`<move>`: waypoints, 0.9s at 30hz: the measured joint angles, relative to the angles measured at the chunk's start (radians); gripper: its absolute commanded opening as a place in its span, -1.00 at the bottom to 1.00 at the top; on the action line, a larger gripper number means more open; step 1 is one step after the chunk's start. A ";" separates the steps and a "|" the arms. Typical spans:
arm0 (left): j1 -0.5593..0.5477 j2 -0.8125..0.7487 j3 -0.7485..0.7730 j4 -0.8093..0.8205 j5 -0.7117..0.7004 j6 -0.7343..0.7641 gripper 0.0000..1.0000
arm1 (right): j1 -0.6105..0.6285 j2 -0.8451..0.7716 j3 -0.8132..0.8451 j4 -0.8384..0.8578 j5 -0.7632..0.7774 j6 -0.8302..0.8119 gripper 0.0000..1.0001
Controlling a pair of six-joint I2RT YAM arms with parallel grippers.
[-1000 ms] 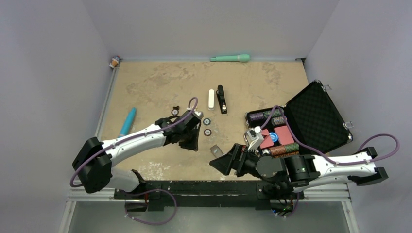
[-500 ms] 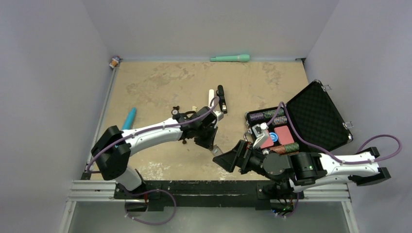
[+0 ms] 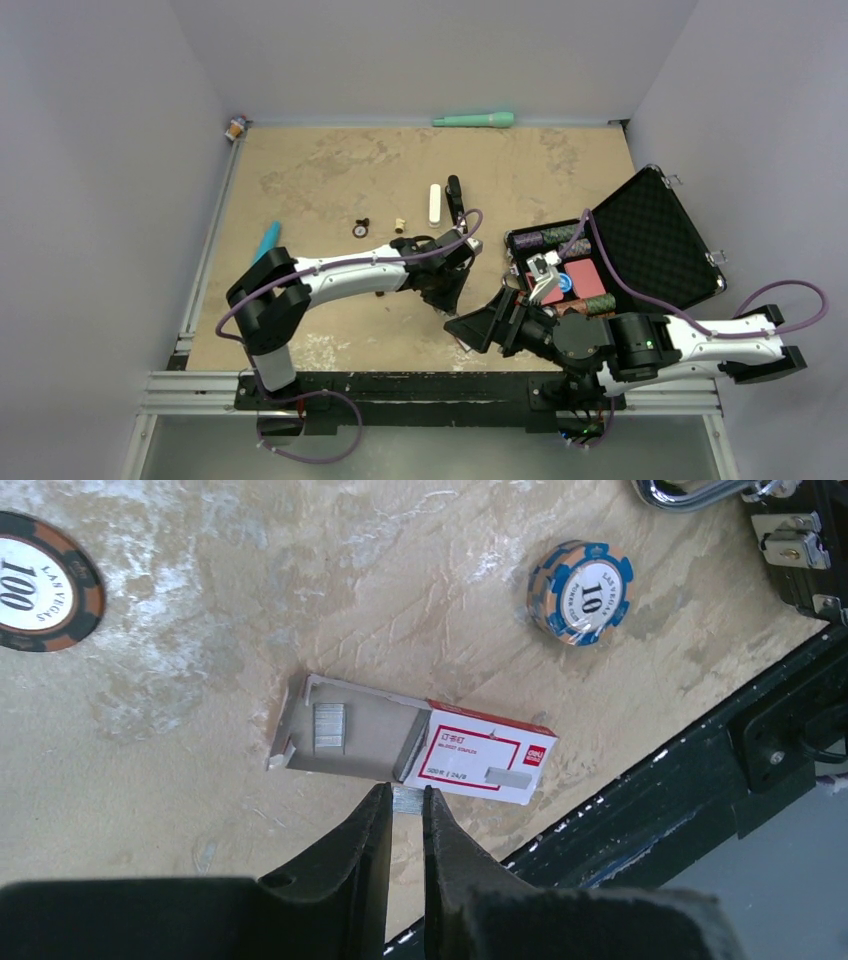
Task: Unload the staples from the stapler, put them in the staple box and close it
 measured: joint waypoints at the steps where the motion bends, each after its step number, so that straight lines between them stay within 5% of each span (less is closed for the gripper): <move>1: 0.000 0.003 0.002 0.000 -0.008 -0.002 -0.74 | 0.000 -0.001 0.000 -0.001 0.000 0.000 0.96; 27: 0.000 0.078 0.007 0.015 -0.053 -0.024 -0.71 | 0.000 0.008 -0.003 -0.003 -0.005 0.000 0.96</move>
